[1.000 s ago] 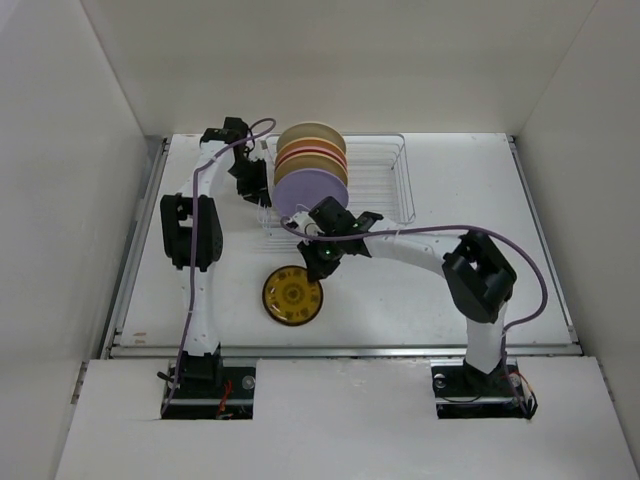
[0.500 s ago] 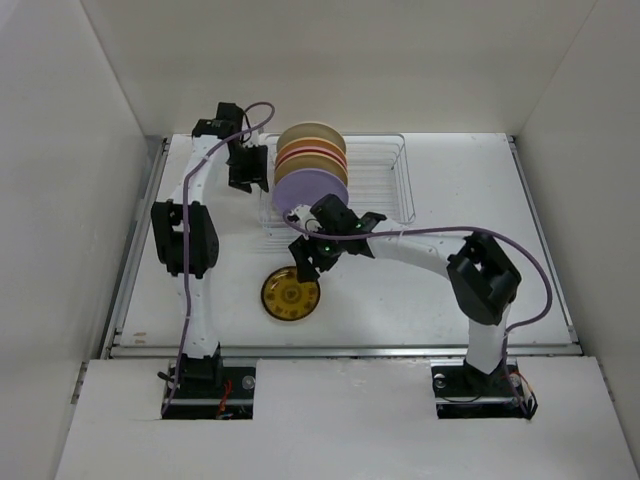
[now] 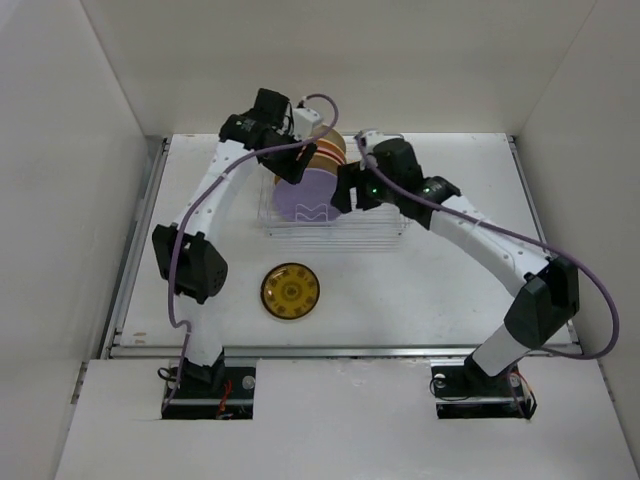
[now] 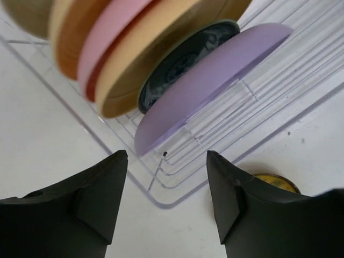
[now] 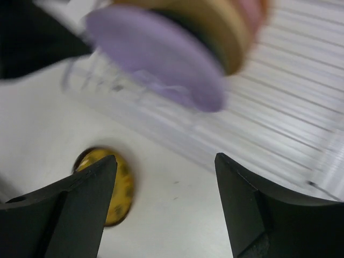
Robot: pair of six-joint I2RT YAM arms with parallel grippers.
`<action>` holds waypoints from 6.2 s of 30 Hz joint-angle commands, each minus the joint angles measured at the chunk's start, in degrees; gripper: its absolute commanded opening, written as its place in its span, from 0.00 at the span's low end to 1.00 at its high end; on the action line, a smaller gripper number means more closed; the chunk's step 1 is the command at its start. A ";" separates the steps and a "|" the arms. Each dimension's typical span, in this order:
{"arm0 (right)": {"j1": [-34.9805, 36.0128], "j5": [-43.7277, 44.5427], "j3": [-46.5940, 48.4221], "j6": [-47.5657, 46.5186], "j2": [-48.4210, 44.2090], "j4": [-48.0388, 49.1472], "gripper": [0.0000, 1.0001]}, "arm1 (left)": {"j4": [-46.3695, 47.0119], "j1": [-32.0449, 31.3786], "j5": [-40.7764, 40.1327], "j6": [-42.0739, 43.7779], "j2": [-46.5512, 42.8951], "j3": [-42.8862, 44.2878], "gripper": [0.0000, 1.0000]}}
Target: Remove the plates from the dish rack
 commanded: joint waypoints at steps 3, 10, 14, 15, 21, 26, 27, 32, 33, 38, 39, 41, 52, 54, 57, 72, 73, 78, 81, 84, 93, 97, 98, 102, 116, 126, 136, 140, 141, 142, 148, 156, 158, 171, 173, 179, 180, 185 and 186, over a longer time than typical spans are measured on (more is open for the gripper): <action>-9.22 15.56 1.09 8.86 -2.49 -3.96 0.81 | -2.01 -0.95 -7.88 3.08 6.76 3.37 0.55; -19.34 20.58 -1.63 9.41 0.23 -5.28 0.81 | -2.62 -1.48 -10.61 1.94 9.76 4.51 0.09; -23.47 21.72 -2.95 10.02 4.09 -3.09 0.81 | -2.62 -1.48 -10.61 1.41 8.28 4.51 0.00; -24.00 21.72 -2.95 10.02 5.06 -3.08 0.81 | -2.62 -1.48 -10.61 1.41 7.13 4.51 0.00; -24.00 20.05 -0.49 10.02 14.90 -0.18 0.64 | -2.10 -1.48 -9.99 0.89 2.82 4.51 0.00; -24.00 20.76 0.04 10.02 17.11 0.51 0.27 | -1.48 -1.48 -8.76 -0.34 -1.13 4.51 0.00; -24.00 20.76 -0.48 9.50 17.11 1.30 0.24 | -0.96 -1.48 -7.89 -1.74 -1.75 4.51 0.00; -24.00 22.77 -3.73 6.78 15.88 2.10 0.12 | -0.95 0.62 -2.72 -7.89 -5.53 6.79 0.00; -24.00 22.78 -4.52 6.77 15.27 2.10 0.11 | -0.95 3.24 -1.56 -9.82 -6.75 7.41 0.00; -23.48 23.39 -6.72 5.45 12.63 2.10 0.08 | -8.40 17.65 9.48 -21.07 -9.40 7.50 0.00; -22.96 23.39 -7.25 4.93 11.93 2.62 0.08 | -10.77 20.55 11.61 -21.78 -8.88 6.89 0.00; -22.25 23.39 -8.83 4.40 9.22 3.24 0.08 | -15.43 28.82 15.74 -21.79 -7.64 1.92 0.00; -20.31 24.00 -9.55 4.40 4.20 1.93 0.52 | -27.76 39.65 15.60 -4.22 5.45 -18.94 0.00; -19.70 25.67 -9.54 3.00 2.53 1.92 0.64 | -26.98 40.88 15.59 -3.16 7.55 -20.26 0.00; -16.64 28.05 -10.06 -1.66 -3.18 5.51 0.71 | -26.44 41.76 15.06 -1.85 11.15 -21.06 0.00; -4.76 -3.07 7.85 -18.02 11.64 8.17 0.48 | -20.81 42.38 10.49 -4.47 13.54 -22.04 0.39; -4.76 -3.06 8.47 -18.02 12.44 8.86 0.47 | -21.42 42.38 9.79 -5.08 13.54 -21.33 0.39; -3.61 -0.79 12.78 -18.54 16.93 8.87 0.46 | -21.52 39.31 5.41 -7.81 6.71 -14.05 0.29; -3.61 1.94 14.01 -18.54 18.43 9.48 0.46 | -22.04 31.59 3.28 -7.29 5.10 -5.53 0.42; -3.61 6.94 14.54 -17.93 19.83 10.19 0.50 | -26.08 23.67 8.35 -6.67 7.90 5.19 0.59; -1.86 18.30 20.51 -17.93 29.05 9.75 0.57 | -24.95 10.83 8.29 -11.50 23.20 16.47 0.62; -1.86 18.30 20.52 -17.93 30.90 11.15 0.51 | -23.20 10.30 3.47 -13.52 24.44 15.24 0.49; -1.86 18.99 21.04 -17.93 30.91 11.15 0.47 | -22.41 10.30 2.24 -14.05 24.44 15.24 0.42; -1.86 20.05 20.52 -21.00 30.21 11.86 0.23 | -21.78 10.30 4.77 -14.05 25.49 13.92 0.10; 0.08 27.25 11.29 -25.92 17.29 18.00 0.00 | -20.46 10.30 8.03 -19.24 21.99 9.96 0.00; 5.35 28.42 8.39 -26.11 7.36 11.17 0.00 | -20.46 10.30 6.19 -19.24 21.36 9.96 0.14; 5.35 -15.70 3.21 -19.00 8.31 -11.87 0.00 | -15.37 10.30 2.23 -18.01 15.57 10.49 0.38; 5.88 -20.46 1.97 -15.82 12.62 -9.77 0.00 | -13.87 10.30 0.48 -17.39 14.15 11.02 0.40; 6.49 -20.46 1.97 -15.82 13.50 -9.07 0.00 | -13.18 10.30 -0.40 -16.87 13.55 11.02 0.40; 6.49 -20.46 1.97 -15.82 14.98 -9.06 0.00 | -13.17 10.30 -0.93 -16.87 13.02 11.02 0.41; 7.02 -20.46 2.50 -14.76 17.98 -9.06 0.26 | -13.17 10.30 -2.08 -17.39 11.87 11.02 0.41; 7.02 -15.46 3.12 -15.91 14.59 -10.73 0.70 | -10.54 7.67 -1.47 -13.01 11.25 11.02 0.41; 7.02 -13.09 3.11 -15.04 11.67 -9.07 0.71 | -9.48 6.52 -2.34 -10.72 11.25 11.02 0.41; -10.46 5.02 0.65 -2.64 -3.72 0.43 0.76 | 2.73 -0.08 -12.97 -6.58 12.57 10.49 0.39; -12.91 5.63 0.13 -2.64 -3.72 0.43 0.76 | 3.35 -0.08 -15.70 -6.58 13.71 10.49 0.38; -17.58 5.64 -3.30 -2.64 -4.86 3.06 0.76 | 3.88 -0.60 -16.22 -5.53 15.03 10.49 0.32; -18.11 5.64 -3.30 -2.64 -4.86 3.07 0.76 | 4.40 -0.60 -16.75 -5.53 15.03 10.49 0.32; -20.84 8.89 -4.36 -2.64 -2.58 4.12 0.76 | 4.41 -0.60 -13.96 -5.53 15.03 10.49 0.26; -21.36 9.50 -4.36 -1.85 -2.06 4.12 0.76 | 3.89 -0.60 -13.95 -5.53 15.56 10.49 0.23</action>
